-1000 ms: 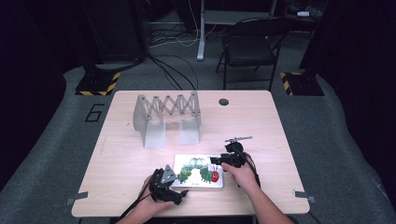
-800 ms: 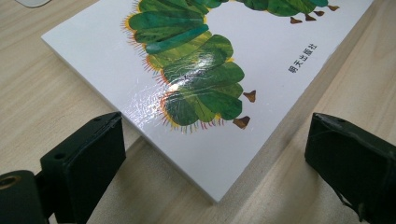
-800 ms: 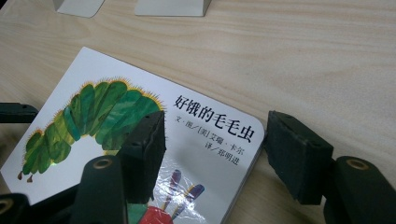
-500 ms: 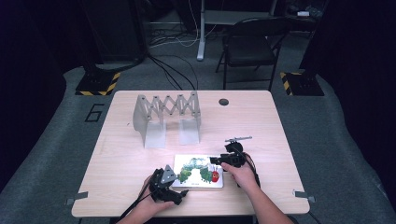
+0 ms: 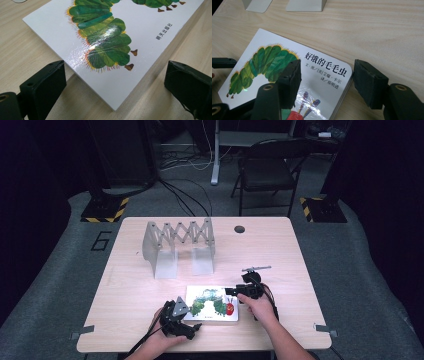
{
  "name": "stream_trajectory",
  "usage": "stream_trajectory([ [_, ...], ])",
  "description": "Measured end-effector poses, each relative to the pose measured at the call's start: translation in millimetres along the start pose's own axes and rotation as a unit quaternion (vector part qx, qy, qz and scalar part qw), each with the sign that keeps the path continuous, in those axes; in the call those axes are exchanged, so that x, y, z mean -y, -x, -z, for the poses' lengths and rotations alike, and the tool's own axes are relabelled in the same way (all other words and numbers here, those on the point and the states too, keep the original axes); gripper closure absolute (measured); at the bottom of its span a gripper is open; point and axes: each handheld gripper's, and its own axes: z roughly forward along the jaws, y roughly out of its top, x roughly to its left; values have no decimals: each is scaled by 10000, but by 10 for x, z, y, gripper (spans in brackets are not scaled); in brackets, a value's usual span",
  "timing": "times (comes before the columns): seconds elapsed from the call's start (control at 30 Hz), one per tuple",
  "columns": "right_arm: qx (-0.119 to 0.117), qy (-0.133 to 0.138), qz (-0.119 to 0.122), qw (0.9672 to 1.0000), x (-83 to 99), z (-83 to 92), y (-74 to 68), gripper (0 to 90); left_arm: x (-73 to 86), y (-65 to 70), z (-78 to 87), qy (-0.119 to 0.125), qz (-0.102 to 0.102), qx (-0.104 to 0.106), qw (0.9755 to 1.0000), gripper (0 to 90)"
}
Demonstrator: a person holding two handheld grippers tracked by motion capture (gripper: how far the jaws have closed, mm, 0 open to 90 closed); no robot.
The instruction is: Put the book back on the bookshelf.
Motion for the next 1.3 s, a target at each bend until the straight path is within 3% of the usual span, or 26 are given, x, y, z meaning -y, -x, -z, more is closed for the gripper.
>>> stream_trajectory([
  [0.47, 150, -33, 290, 9995, -17, 19, -62, 395, 1, 0, -2, 10, 15, -4, 10000, 35],
  [0.7, 208, -226, 230, 9993, -7, -3, -74, 397, 1, -1, -2, 9, 8, 1, 10000, 35],
  [1.2, 156, -164, 208, 9995, -20, 42, -85, 402, 1, -1, -2, 7, 12, 1, 10000, 32],
  [1.3, 154, -95, 308, 9994, -25, 57, -88, 402, 1, -1, -2, -8, 17, -10, 10000, 28],
])
